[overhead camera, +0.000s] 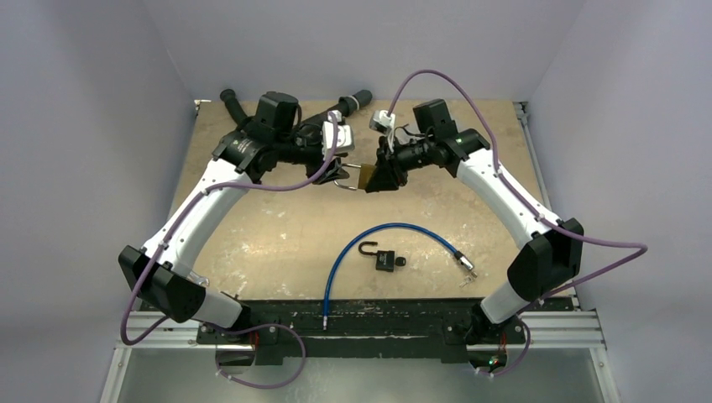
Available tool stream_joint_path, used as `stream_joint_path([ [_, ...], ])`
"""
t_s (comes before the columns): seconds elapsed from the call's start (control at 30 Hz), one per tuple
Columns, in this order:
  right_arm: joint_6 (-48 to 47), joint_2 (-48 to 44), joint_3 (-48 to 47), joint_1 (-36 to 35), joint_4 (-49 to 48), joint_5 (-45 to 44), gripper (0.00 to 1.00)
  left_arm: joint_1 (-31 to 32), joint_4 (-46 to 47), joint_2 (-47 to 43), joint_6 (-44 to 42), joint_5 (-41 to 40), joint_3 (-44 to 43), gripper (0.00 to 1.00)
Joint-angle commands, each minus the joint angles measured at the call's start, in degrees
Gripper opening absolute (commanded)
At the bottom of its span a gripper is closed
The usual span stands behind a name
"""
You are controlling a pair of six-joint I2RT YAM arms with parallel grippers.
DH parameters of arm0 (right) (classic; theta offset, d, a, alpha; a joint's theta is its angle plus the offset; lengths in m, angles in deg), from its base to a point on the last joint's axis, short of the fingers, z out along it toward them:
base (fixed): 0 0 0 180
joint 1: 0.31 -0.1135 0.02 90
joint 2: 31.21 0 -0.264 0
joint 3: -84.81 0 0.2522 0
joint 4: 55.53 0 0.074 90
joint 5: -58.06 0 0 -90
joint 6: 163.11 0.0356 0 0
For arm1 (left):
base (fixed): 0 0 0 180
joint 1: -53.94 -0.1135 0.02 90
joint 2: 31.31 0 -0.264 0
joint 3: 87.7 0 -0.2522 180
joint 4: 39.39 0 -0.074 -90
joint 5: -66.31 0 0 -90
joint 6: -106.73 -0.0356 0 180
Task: Lock with the key
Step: Lock the lock.
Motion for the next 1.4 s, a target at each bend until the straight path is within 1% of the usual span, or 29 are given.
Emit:
stream_joint_path([
  [0.0,0.8,-1.3,-4.4,-1.1,-3.2,0.9,0.00,1.3,3.5,-0.2,-2.5,-4.7,0.1,0.49],
  [0.13,0.9,-1.0,-4.8,-1.6,-3.3,0.8,0.00,2.5,4.1,-0.6,-2.4,-6.2,0.9,0.41],
  [0.27,0.7,-1.0,-5.0,-2.1,-3.0,0.8,0.00,3.4,3.9,-1.2,-3.7,-7.9,2.4,0.42],
  [0.47,0.4,-1.2,-4.7,-2.6,-2.8,0.2,0.00,4.5,3.8,-1.6,-4.0,-9.5,3.2,0.35],
  [0.6,0.7,-0.8,-4.8,-2.8,-2.7,1.0,0.00,5.3,3.8,-2.0,-3.2,-10.3,3.8,0.24],
  [0.63,0.7,-0.8,-4.8,-2.9,-2.7,1.2,0.00,5.6,3.9,-2.1,-3.2,-10.6,4.1,0.20],
  [0.7,1.4,-0.8,-4.8,-2.9,-3.1,1.2,0.00,5.9,4.0,-2.5,-2.9,-10.9,4.6,0.14],
  [0.8,2.6,-0.6,-5.0,-2.9,-3.6,1.9,0.00,6.2,3.4,-2.9,-2.6,-10.4,5.0,0.02],
  [0.83,2.8,-0.6,-4.9,-2.9,-3.8,2.4,0.00,6.2,3.5,-3.2,-2.1,-10.5,5.3,0.00],
  [0.9,3.4,-0.6,-4.6,-2.8,-5.1,4.8,0.00,6.2,4.5,-3.7,0.8,-11.5,5.5,0.00],
  [0.97,3.2,-0.9,-4.5,-2.5,-5.1,5.2,0.14,5.9,5.1,-4.1,3.8,-12.1,5.6,0.00],
  [1.07,3.9,-1.7,-3.8,-1.5,-6.4,6.7,0.44,5.3,7.0,-5.5,7.0,-10.2,6.6,0.00],
  [1.1,4.1,-2.1,-3.4,-0.9,-6.8,7.1,0.51,5.1,8.3,-6.3,8.2,-9.7,7.6,0.00],
  [1.2,4.8,-3.2,-2.3,0.6,-8.5,7.0,0.68,4.7,12.3,-8.6,11.2,-9.1,9.1,0.00],
  [1.3,4.9,-4.8,-0.5,1.6,-10.7,6.9,0.85,4.5,12.7,-9.1,12.5,-8.4,7.8,0.00],
  [1.37,5.8,-6.2,0.9,2.3,-13.0,7.4,0.89,4.3,12.8,-9.4,13.5,-8.0,6.9,0.00],
])
